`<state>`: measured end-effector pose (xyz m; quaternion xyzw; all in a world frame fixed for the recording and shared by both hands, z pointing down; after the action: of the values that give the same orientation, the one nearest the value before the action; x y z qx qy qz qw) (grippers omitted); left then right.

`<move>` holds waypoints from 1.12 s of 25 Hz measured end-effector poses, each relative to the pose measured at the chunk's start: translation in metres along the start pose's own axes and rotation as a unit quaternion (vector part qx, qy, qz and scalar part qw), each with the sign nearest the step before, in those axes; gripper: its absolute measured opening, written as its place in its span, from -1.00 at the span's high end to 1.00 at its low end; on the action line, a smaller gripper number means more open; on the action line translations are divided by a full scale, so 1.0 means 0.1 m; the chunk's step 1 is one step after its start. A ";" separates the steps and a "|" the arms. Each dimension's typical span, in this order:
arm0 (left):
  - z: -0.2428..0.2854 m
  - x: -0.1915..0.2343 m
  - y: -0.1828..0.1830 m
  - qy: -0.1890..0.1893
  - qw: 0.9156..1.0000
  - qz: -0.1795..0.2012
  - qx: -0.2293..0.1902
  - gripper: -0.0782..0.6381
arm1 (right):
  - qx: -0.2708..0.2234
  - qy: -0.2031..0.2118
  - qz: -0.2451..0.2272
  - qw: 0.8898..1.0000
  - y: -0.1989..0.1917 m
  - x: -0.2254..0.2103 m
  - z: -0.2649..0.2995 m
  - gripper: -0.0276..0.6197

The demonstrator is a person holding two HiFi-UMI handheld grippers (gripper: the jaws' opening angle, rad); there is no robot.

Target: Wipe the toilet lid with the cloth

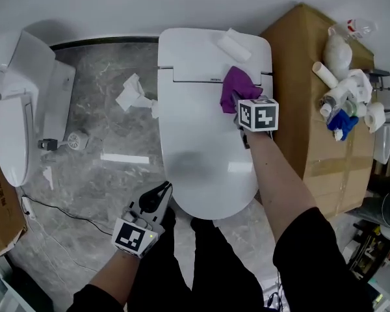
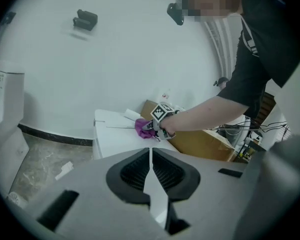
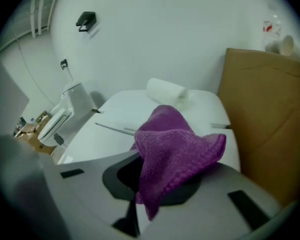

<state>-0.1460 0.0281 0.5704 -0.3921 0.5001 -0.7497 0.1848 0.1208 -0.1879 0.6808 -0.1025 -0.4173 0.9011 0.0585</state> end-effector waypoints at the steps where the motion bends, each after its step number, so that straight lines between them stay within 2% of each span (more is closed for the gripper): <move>1: 0.05 -0.02 -0.03 -0.003 1.000 0.002 0.005 0.70 | -0.001 -0.019 0.003 1.000 -0.04 -0.20 -0.08 0.75; 6: 0.28 -0.14 -0.12 -0.019 1.000 0.013 0.011 0.70 | -0.007 -0.089 0.042 0.995 -0.22 -0.85 -0.43 0.74; 10: 0.33 -0.31 -0.05 -0.034 0.999 0.008 0.005 0.70 | -0.010 -0.112 0.088 0.990 -0.33 -0.88 -0.53 0.75; 13: 0.20 -0.36 -0.05 -0.047 0.999 0.010 0.007 0.70 | -0.010 -0.075 0.102 0.992 -0.35 -0.49 -0.46 0.75; 16: -0.01 -0.34 -0.09 -0.048 0.999 0.010 0.013 0.70 | -0.013 -0.024 0.089 0.996 -0.32 0.11 -0.33 0.75; 19: -0.26 -0.31 -0.09 -0.046 0.999 0.006 0.016 0.70 | -0.010 0.004 0.079 0.997 -0.35 0.72 -0.23 0.75; 24: -0.63 -0.21 -0.09 -0.054 0.998 0.002 0.024 0.70 | 0.005 0.061 0.020 0.998 -0.45 1.71 -0.11 0.75; 26: -0.72 -0.18 -0.10 -0.058 0.998 0.005 0.029 0.70 | 0.008 0.083 0.014 0.996 -0.51 2.00 -0.11 0.75; 28: -0.75 -0.19 -0.12 -0.063 0.997 0.013 0.031 0.70 | 0.005 0.092 0.021 0.996 -0.56 2.09 -0.13 0.75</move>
<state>-0.1910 0.0918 0.5591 -0.4257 0.4690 -0.7364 0.2379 -0.0780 -0.1028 0.6868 -0.1933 -0.4036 0.8909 0.0778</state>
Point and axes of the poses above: the fingertips, and each gripper's own axes: z forward along the fingers, x to its left, y out of its top, the point moved 3 cm from there along -z, backward along the fingers, and after that the axes turned 14 degrees about -x, right-handed, at the moved point
